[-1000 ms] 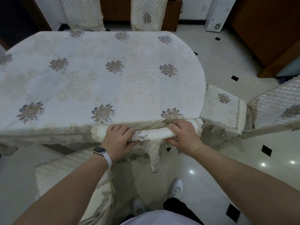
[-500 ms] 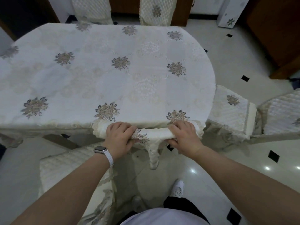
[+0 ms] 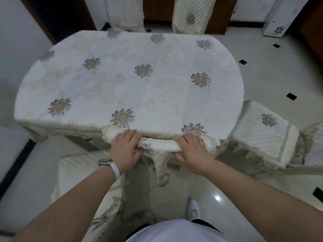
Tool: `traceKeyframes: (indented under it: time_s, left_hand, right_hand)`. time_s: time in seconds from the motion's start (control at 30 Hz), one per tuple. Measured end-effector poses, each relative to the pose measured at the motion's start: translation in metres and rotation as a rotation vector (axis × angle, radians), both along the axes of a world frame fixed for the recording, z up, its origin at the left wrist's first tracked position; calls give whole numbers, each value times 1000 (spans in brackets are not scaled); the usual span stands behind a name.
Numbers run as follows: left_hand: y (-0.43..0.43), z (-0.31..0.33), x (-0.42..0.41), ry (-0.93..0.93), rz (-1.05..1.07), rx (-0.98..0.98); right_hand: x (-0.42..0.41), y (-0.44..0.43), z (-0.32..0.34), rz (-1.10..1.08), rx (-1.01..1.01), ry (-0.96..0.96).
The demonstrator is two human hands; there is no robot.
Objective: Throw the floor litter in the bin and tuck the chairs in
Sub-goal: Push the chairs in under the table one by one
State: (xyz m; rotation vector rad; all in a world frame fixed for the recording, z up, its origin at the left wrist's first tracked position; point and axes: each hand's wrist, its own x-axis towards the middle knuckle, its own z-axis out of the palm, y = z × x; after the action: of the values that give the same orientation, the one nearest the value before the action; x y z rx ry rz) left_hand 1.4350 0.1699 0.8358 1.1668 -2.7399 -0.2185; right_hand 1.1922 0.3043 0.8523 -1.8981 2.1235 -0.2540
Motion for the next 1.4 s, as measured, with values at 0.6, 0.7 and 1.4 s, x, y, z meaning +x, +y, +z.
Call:
traceKeyframes:
  time_s: [0.6, 0.7, 1.4]
  left_hand:
    - [166, 34, 127, -22, 542, -120]
    - [190, 34, 161, -70, 659, -144]
    - [264, 33, 285, -34, 1204, -93]
  right_hand:
    - [98, -22, 23, 870, -209, 36]
    - [140, -20, 28, 972, -186, 72]
    - [307, -17, 15, 1369, -123, -131]
